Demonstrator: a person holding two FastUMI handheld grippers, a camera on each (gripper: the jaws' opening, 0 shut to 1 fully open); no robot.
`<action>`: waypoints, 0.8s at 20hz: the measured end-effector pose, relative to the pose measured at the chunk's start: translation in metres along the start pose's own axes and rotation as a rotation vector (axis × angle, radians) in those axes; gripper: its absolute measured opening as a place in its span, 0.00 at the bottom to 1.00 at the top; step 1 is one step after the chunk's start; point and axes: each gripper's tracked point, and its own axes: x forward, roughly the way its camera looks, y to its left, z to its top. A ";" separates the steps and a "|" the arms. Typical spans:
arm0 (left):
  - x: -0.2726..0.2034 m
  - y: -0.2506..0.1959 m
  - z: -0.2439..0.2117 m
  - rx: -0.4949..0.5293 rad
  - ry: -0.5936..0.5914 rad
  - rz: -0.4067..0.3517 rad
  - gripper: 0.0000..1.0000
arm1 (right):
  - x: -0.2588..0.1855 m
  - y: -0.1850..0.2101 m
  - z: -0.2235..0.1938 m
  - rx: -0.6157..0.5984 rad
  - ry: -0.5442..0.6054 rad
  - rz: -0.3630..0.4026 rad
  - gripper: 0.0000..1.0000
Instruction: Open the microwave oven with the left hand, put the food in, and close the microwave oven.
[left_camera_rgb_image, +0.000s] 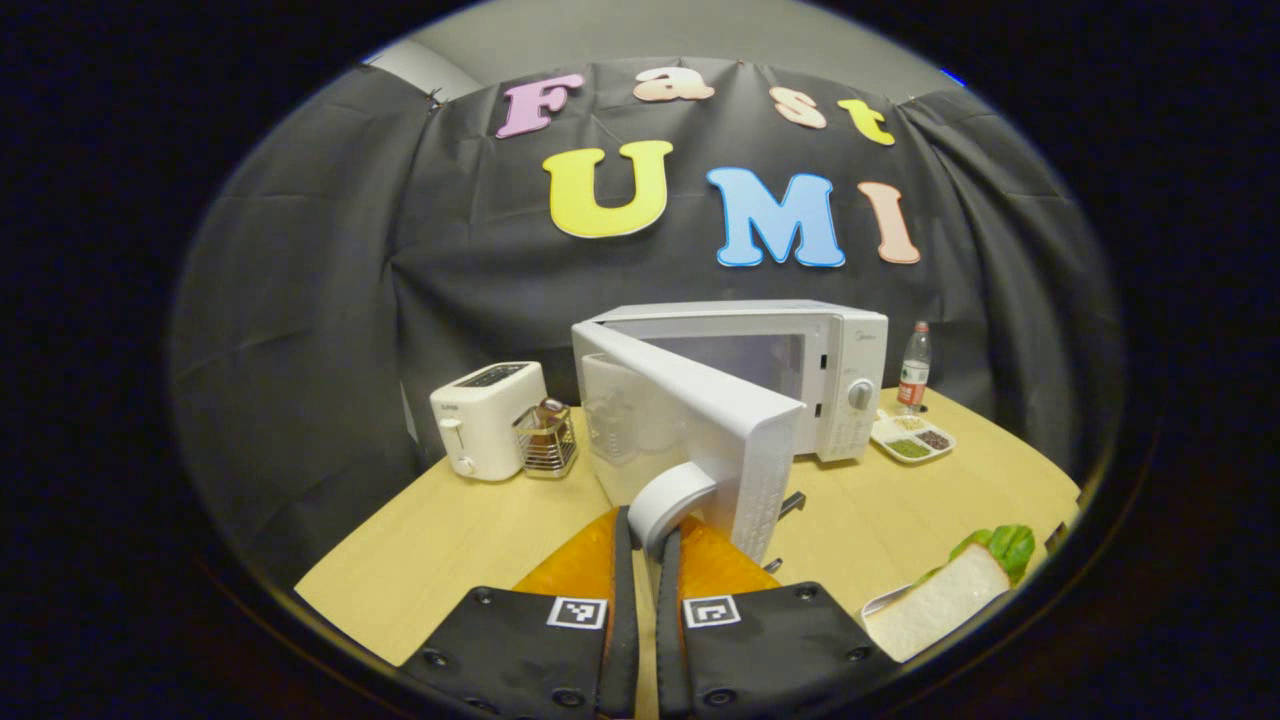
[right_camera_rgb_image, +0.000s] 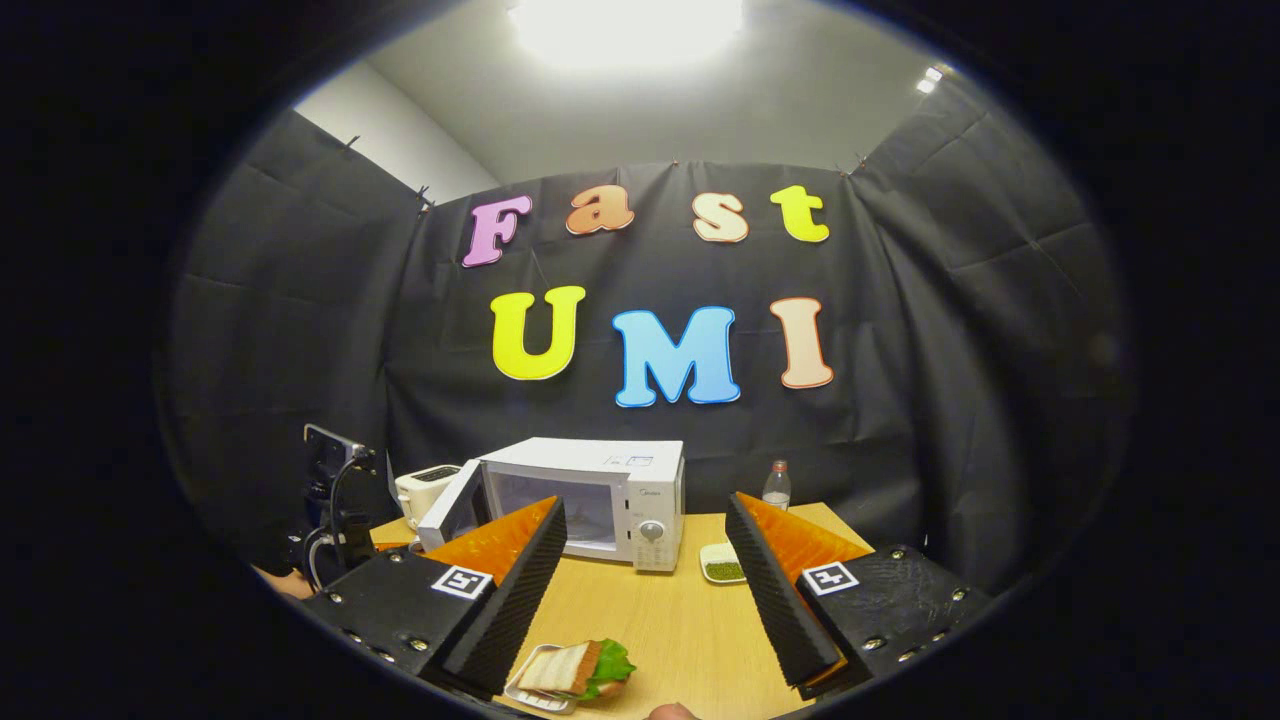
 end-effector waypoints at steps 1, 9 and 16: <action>-0.002 0.009 -0.001 0.003 0.001 -0.008 0.14 | 0.000 0.010 -0.003 0.002 0.010 -0.003 0.97; -0.009 0.081 -0.011 0.018 -0.010 -0.069 0.17 | 0.014 0.062 -0.033 0.015 0.095 -0.045 0.97; -0.030 0.109 -0.013 -0.040 -0.012 -0.037 0.15 | 0.042 0.072 -0.075 0.035 0.267 0.018 0.97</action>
